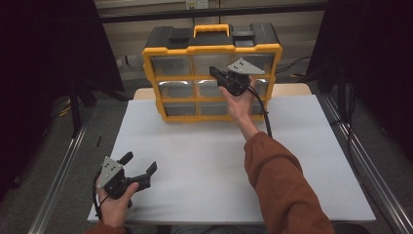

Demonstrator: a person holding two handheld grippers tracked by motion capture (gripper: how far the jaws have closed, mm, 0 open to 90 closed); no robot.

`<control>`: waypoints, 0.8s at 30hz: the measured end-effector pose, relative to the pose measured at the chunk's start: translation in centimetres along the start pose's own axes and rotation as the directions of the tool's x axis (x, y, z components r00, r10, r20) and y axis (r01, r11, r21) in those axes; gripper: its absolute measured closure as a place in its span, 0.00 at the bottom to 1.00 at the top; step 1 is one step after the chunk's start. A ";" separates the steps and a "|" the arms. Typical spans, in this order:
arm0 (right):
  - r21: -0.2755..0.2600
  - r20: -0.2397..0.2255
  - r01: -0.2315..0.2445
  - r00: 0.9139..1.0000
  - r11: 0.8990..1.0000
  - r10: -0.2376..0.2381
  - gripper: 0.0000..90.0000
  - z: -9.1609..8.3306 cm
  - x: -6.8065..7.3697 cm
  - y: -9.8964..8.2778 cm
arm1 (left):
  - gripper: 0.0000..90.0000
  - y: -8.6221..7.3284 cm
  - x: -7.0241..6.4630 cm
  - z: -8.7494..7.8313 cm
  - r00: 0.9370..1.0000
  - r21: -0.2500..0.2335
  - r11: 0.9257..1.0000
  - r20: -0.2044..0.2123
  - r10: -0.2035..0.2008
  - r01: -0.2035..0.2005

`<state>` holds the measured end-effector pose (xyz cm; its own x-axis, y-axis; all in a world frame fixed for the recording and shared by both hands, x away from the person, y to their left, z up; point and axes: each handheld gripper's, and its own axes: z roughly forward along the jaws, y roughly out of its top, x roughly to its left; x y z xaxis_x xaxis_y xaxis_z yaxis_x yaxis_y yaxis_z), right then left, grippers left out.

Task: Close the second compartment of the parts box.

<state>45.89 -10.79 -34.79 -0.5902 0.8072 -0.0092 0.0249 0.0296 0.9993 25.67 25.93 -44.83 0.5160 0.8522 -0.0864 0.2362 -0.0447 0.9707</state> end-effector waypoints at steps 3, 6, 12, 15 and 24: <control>0.000 0.001 -0.005 1.000 1.000 0.005 1.00 0.1 0.0 0.0 | 0.06 0.0 0.0 0.1 1.000 -0.006 1.000 0.001 -0.010 0.010; 0.005 -0.003 -0.008 1.000 1.000 0.008 1.00 0.1 -0.1 0.0 | 0.06 0.0 0.1 0.1 1.000 -0.008 1.000 -0.006 -0.016 0.016; 0.005 0.009 0.009 1.000 1.000 -0.009 1.00 0.2 0.0 0.0 | 0.06 -0.1 0.2 0.2 1.000 -0.002 1.000 -0.019 -0.016 0.016; 0.001 0.011 -0.005 1.000 1.000 0.005 1.00 0.3 0.0 -0.1 | 0.06 -0.1 0.3 0.2 1.000 0.005 1.000 -0.012 -0.007 0.007; 0.003 -0.011 -0.035 0.999 0.999 0.035 0.87 -0.4 0.2 -0.7 | 0.06 -0.1 0.1 0.4 1.000 0.005 1.000 -0.004 -0.011 0.011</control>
<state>45.38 -10.87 -35.48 -0.5975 0.8015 0.0261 0.0478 0.0031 0.9989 26.02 25.86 -45.06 0.5101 0.8548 -0.0958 0.2456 -0.0381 0.9686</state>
